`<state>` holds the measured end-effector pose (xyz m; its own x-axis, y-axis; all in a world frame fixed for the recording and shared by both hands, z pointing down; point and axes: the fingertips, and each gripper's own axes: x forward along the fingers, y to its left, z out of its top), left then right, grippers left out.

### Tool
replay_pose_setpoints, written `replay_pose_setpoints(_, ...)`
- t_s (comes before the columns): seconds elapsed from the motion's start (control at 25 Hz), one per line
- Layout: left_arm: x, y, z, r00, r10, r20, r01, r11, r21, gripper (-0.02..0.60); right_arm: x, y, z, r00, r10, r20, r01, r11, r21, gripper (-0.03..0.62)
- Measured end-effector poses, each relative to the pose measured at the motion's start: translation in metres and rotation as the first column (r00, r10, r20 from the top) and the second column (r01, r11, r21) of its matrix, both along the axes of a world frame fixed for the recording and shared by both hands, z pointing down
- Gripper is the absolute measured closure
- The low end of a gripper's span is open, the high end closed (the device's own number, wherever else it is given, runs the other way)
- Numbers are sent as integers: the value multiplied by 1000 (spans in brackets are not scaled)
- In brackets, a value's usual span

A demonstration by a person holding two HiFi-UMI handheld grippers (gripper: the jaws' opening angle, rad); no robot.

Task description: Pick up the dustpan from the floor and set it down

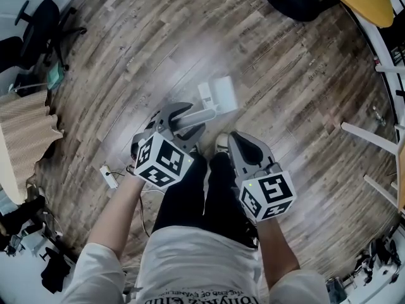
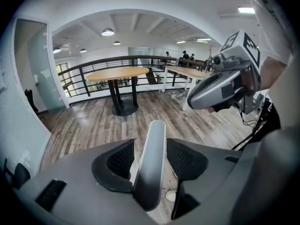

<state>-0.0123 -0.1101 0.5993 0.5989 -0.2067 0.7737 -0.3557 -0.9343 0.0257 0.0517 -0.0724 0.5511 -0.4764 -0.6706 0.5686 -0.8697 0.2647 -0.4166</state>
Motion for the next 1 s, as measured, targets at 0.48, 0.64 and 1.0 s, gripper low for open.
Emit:
replay_pose_setpoints(0.48, 6, 4, 33, 988, 125, 94, -121, 992, -43, 356, 2, 1, 14, 1000, 17, 13, -17, 999, -33, 568)
replay_pose_setpoints(0.64, 10, 3, 35, 987, 133, 93, -128, 990, -54, 380, 4, -1, 16, 1000, 19, 16, -18, 999, -37, 568)
replay_pose_setpoints(1.0, 13, 10, 35, 970, 213, 117, -211, 977, -31, 502, 4, -2, 17, 1000, 22, 21, -21, 999, -46, 568)
